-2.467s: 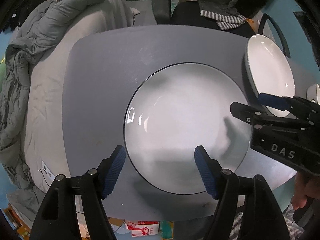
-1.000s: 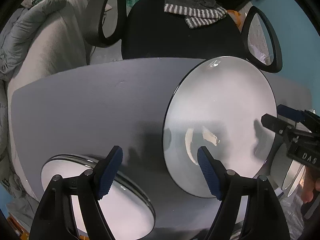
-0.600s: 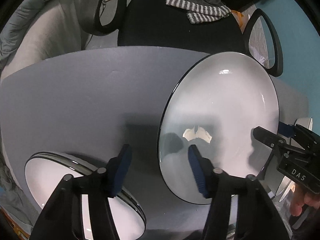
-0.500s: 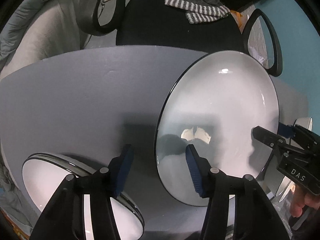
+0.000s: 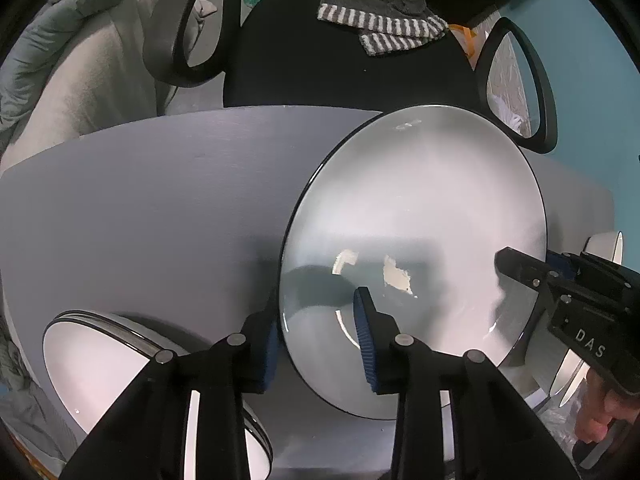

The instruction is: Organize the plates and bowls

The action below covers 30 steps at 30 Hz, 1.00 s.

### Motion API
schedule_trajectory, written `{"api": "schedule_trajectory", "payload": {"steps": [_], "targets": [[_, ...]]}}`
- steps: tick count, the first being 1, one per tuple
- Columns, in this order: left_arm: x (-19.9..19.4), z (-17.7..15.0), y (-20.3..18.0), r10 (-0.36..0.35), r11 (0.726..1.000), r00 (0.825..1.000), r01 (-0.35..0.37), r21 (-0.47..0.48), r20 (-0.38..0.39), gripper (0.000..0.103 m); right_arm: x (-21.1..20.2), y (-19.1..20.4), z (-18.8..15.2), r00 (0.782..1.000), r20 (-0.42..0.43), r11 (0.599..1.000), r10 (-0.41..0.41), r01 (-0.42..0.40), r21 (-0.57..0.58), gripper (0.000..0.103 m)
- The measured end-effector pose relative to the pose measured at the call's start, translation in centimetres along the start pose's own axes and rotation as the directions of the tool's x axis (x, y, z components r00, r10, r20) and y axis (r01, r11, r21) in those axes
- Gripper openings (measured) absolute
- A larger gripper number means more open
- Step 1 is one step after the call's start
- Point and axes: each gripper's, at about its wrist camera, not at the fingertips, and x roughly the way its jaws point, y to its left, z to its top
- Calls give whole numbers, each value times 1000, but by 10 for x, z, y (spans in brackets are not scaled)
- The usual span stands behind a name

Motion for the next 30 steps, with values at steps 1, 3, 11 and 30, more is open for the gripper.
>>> {"api": "schedule_trajectory", "payload": {"steps": [1,3,11,30], "targets": [[-1,0,1,4,1000,1000,-4,0,4,30,0,-1,0,1000,-1,1000,5,-5,3,20],[-3,-1,2,5,1000,1000,-5,1,10,28,0,0,0,1000,-4,1000,1,-1,2,19],[-4,-4,5,-2,1000,1000,2,3,16,24,-2,0,-1,1000,1,1000,10,-10,11,17],[-17,-9,-1,7,999,1000,-8,37,26,24,-12,-5,-3,999,4,999,40,-40,31,15]]}}
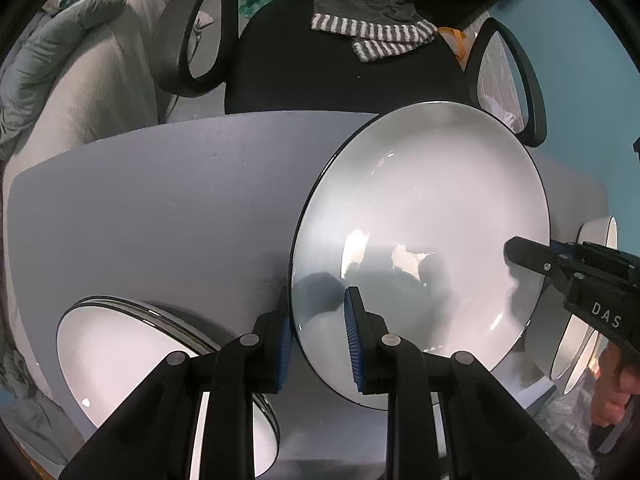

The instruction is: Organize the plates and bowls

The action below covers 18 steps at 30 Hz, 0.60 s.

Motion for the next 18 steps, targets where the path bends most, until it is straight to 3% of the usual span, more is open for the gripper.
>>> {"api": "schedule_trajectory", "payload": {"steps": [11,18], "targets": [[-16,-10,2,27,1000,999,-27,8,19,24,-13,9,-5,1000,-5,1000,14,-14,-7,13],[-35,-21,11,10,1000,999,-9,-25,38,24,-23,20,-11,1000,-2,1000,25,-25,-18,13]]}}
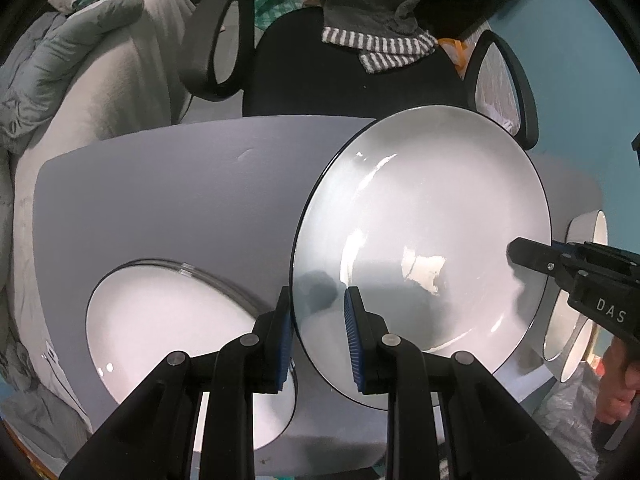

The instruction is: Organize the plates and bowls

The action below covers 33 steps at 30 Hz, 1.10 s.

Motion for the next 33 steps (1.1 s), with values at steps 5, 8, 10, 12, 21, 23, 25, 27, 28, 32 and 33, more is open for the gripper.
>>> {"api": "schedule_trajectory", "payload": {"steps": [5,8,10,12,21,23,25,27,28,32,33], "targets": [[-13,-11,14,-4,1000,1000,5,-25,23,24,-9,15,-4,1000,6,1000,10,-10,-17,12],[-17,-20,27,-2,999,1000,4,-46,30,24,-12,27,-6,1000,9,999,16,-16,-32,11],[-21,-25,36,-6,998,999,8,-64,35,24,-13,36,-7,1000,9,999,20,-20,-46,11],[-26,-31,45,-5,997,999,9,-81,45,24,-14,45,-8,1000,11,998,19,-19,-62,11],[-34,-58,81,12,990,998,-4,-143,57,24,-6,86,-12,1000,0,993,25,-24,-119,11],[-33,-65,92,6,987,999,3,-163,52,24,-1,96,-15,1000,-9,991,24,-25,-135,11],[-32,-73,101,7,983,999,2,-184,49,24,4,106,-17,1000,-19,988,24,-26,-151,11],[-30,-77,109,13,981,999,-4,-196,45,24,10,116,-20,999,-30,986,24,-28,-166,11],[-29,-81,115,15,979,999,-6,-206,43,24,12,120,-21,999,-35,985,24,-29,-170,11],[-27,-91,131,25,974,999,-16,-225,37,24,23,137,-23,998,-52,981,19,-28,-193,11],[-26,-93,134,30,973,999,-21,-228,36,24,25,141,-24,998,-54,980,16,-26,-196,11]]}}
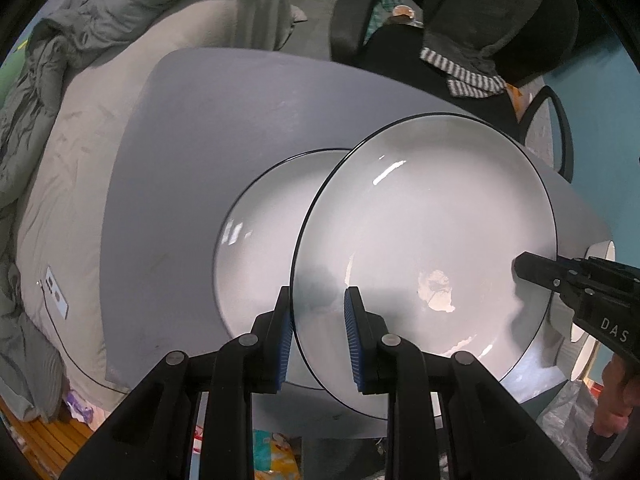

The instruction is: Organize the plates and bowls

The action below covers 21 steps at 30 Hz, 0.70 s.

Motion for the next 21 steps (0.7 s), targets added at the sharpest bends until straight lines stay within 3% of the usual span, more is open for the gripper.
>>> {"api": "schedule_trajectory", "payload": {"steps": [12,21], "targets": [[14,-7,40,7,999,1000,-7,-45,-16,24,23,40,12,999,-31,998,-32,31,-57,11],[25,-3,48,14,999,999,-16,-32,-34,24,41,51,17,996,-58,997,-65,62,-55,11]]}}
